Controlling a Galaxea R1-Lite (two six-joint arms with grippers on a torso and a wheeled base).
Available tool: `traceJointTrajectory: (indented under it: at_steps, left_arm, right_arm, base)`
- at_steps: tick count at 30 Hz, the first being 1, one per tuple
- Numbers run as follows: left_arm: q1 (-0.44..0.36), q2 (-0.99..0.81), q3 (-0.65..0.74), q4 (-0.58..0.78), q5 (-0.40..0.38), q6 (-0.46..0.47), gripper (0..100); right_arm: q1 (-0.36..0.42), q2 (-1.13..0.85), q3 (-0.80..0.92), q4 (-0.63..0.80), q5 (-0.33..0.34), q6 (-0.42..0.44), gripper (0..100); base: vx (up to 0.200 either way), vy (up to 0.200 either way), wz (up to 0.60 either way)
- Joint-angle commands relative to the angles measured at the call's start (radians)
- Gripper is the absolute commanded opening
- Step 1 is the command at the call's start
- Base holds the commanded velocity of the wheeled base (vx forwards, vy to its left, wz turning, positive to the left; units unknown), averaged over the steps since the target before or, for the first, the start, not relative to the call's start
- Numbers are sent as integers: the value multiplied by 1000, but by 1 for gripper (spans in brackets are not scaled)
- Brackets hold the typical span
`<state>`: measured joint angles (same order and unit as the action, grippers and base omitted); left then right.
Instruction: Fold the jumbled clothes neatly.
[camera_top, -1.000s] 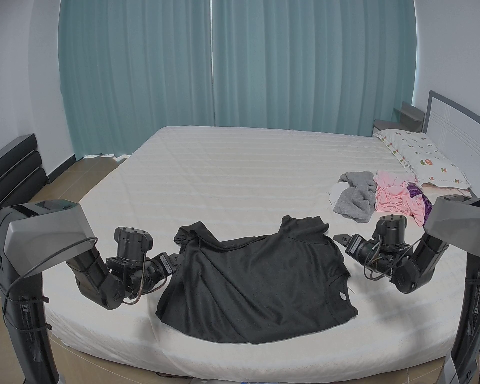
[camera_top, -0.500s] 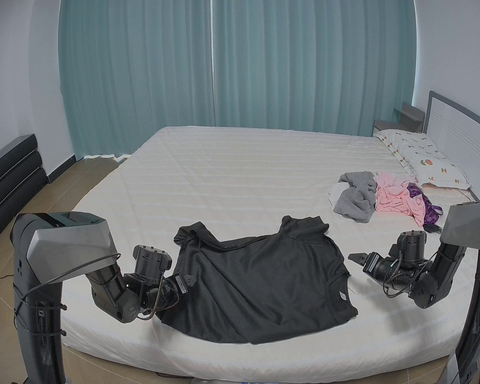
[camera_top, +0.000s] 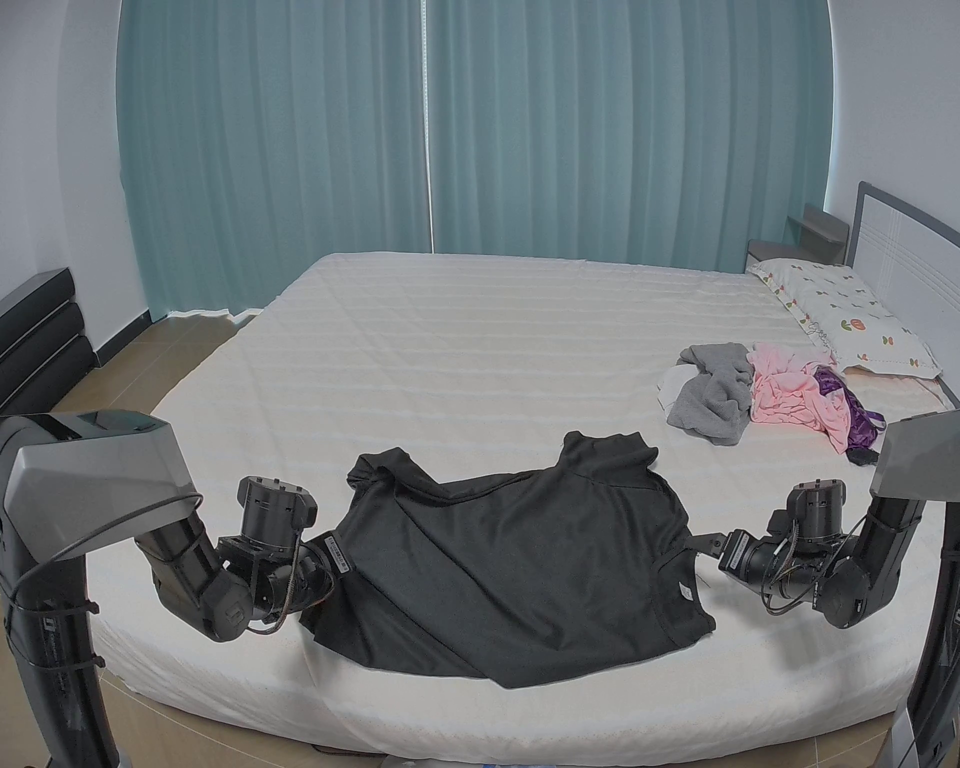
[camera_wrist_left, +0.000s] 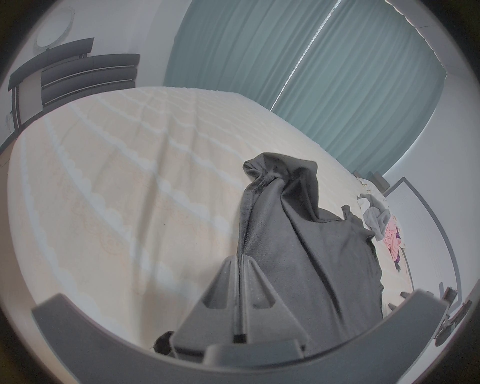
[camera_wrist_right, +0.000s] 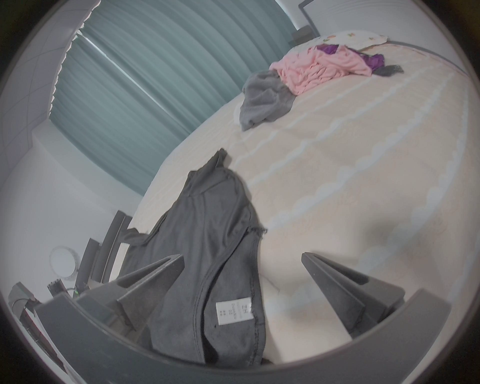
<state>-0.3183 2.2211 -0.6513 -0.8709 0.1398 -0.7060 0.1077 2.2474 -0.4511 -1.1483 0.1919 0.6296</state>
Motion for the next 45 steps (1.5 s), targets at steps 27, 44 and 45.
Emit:
traceJointTrajectory:
  at_steps: [27,44,45]
  left_arm:
    - [48,-41,-47,-7,-3,-6,0]
    - [62,141,-332,4,3,-47,0]
    - [62,147,-335,3,1,-47,0]
  right_arm:
    - [12,96,-169,-106,-3,-94,0]
    - [33,291,-650,7,-226,-93,0]
    - [33,304,-658,7,-230,-94,0]
  base:
    - [0,0,0]
    - [0,0,0]
    - [0,0,0]
